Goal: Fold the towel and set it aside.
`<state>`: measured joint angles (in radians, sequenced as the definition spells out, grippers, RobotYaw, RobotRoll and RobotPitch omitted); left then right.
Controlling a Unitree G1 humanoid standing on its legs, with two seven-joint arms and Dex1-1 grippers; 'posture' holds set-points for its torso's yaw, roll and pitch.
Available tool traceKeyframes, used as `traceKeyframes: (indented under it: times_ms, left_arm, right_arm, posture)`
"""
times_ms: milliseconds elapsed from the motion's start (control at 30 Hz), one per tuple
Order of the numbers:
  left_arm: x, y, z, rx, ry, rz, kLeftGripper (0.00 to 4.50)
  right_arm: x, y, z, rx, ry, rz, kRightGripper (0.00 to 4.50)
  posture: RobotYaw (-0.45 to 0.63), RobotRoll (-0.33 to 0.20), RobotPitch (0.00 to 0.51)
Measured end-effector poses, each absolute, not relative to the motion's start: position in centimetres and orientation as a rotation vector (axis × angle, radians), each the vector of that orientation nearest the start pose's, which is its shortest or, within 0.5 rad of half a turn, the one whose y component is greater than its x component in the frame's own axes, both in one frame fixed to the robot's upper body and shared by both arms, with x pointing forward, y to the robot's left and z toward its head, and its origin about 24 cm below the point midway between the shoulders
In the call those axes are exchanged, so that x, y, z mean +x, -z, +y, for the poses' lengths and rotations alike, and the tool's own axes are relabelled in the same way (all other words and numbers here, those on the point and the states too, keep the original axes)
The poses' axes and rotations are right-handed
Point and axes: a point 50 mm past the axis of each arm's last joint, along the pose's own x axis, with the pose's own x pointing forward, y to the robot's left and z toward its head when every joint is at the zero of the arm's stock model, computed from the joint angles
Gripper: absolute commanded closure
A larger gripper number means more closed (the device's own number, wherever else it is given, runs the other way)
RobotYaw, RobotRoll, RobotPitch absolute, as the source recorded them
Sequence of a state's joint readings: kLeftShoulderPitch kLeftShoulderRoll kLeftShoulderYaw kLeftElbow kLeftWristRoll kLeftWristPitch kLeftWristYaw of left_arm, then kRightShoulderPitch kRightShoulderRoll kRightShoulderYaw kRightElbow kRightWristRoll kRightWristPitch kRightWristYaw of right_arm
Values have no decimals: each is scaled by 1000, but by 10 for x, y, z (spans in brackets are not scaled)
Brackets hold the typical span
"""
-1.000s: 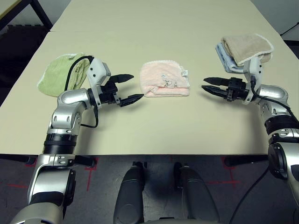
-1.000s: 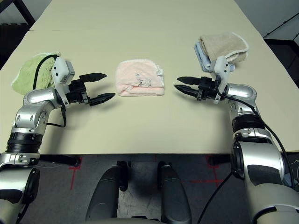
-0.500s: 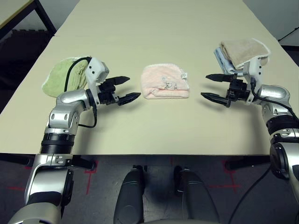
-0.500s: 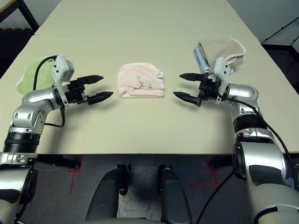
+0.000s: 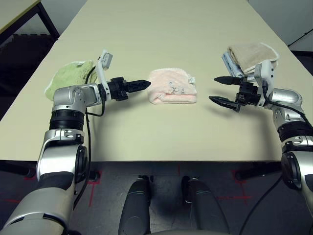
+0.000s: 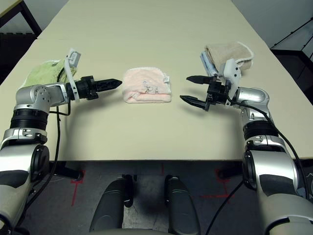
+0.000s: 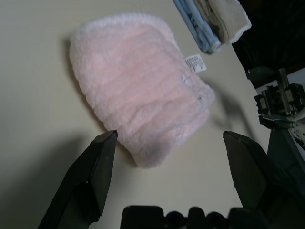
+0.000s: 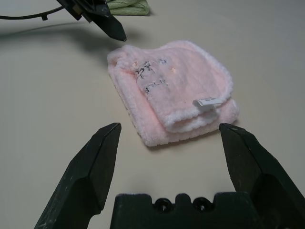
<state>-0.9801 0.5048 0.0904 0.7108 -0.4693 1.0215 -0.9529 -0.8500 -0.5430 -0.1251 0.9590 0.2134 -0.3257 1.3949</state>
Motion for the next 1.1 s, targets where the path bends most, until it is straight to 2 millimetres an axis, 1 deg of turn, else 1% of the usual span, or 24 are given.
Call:
traceKeyframes:
  times_ms: [67,200,433,600,800,1100]
  left_arm:
    - [364,-162,190,-464,864,589,0]
    - [363,-159,187,-467,867,616,0]
    - [364,-158,184,-479,865,626,0]
    - [365,-156,183,-520,848,632,0]
    - [365,-154,177,-529,859,639,0]
    - [370,-158,173,-605,841,617,0]
  right_arm:
    - [351,-159,-233,-352,-1109,-132,44]
    - [350,-158,-232,-343,-1112,-131,44]
    - [350,-158,-231,-343,-1117,-131,44]
    - [350,-158,-231,-339,-1118,-129,44]
    - [350,-157,-231,-339,-1120,-128,44]
    - [347,-154,-231,-335,-1122,-117,44]
  posture:
    - [2,0,173]
    - [4,0,178]
    - [7,0,183]
    - [3,0,186]
    - [2,0,186]
    - [-20,0,212]
